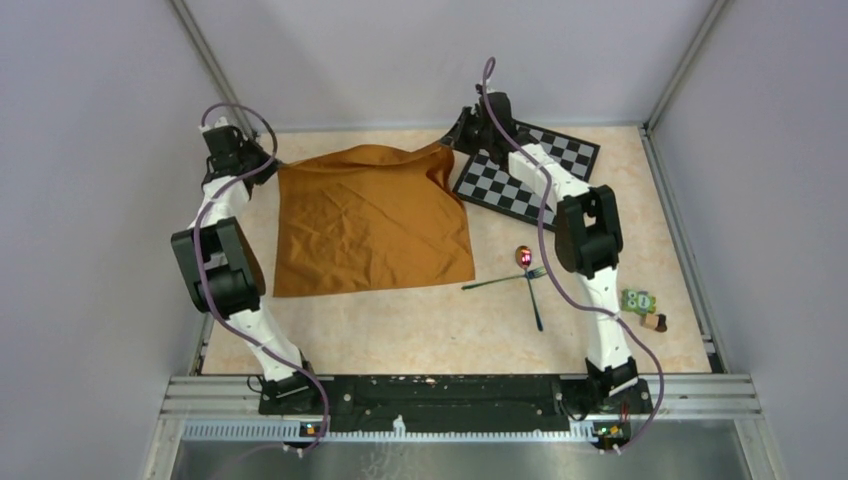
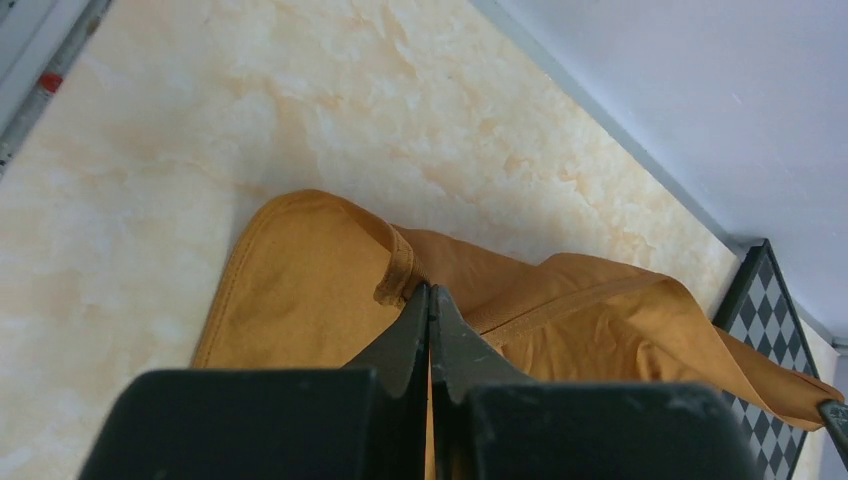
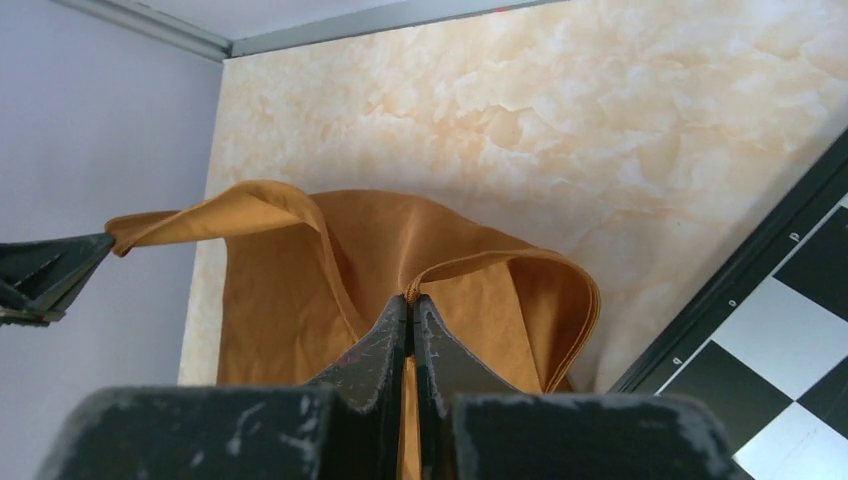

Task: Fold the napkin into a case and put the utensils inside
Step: Fold and flatten the napkin at the center of the board.

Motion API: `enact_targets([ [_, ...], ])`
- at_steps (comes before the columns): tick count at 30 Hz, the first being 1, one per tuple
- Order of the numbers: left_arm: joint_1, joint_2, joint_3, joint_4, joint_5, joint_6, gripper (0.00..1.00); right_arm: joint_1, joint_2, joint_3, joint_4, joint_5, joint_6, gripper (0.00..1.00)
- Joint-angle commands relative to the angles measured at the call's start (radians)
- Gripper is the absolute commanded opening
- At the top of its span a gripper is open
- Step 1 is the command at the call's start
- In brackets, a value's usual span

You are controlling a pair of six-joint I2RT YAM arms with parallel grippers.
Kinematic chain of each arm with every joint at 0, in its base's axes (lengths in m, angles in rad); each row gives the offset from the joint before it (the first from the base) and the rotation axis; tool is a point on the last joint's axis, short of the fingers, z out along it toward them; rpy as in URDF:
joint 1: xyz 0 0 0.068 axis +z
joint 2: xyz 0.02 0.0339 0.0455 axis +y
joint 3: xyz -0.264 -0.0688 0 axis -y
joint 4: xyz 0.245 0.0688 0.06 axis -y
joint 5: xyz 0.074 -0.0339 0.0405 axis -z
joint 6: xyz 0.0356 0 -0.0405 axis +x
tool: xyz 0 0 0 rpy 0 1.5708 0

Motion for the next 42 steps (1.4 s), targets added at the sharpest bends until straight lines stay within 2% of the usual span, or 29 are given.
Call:
enact_targets([
  [1,0.047,-0.049,0.027,-0.003,0.096,0.051,0.00,-0.001,-0.023,0.070,-0.020,-0.056,-0.041,0.00],
  [8,0.055,-0.124,-0.075,-0.219,0.194,0.038,0.00,0.004,-0.137,-0.109,-0.079,-0.099,-0.035,0.00],
  [13,0.054,-0.273,-0.280,-0.257,0.207,0.048,0.00,0.010,-0.318,-0.396,-0.061,-0.132,-0.028,0.00],
  [18,0.057,-0.406,-0.460,-0.339,0.109,0.102,0.00,0.019,-0.426,-0.589,-0.061,-0.192,-0.049,0.00],
  [23,0.057,-0.471,-0.531,-0.434,-0.063,0.138,0.00,0.041,-0.532,-0.764,-0.022,-0.203,-0.079,0.00],
  [29,0.068,-0.536,-0.554,-0.471,-0.198,0.135,0.00,0.047,-0.601,-0.879,-0.010,-0.213,-0.103,0.00],
  [35,0.068,-0.606,-0.548,-0.450,-0.310,0.129,0.00,0.069,-0.618,-0.907,-0.010,-0.215,-0.103,0.00],
  [42,0.069,-0.519,-0.575,-0.454,-0.330,0.130,0.00,0.097,-0.598,-0.946,0.010,-0.212,-0.070,0.00],
])
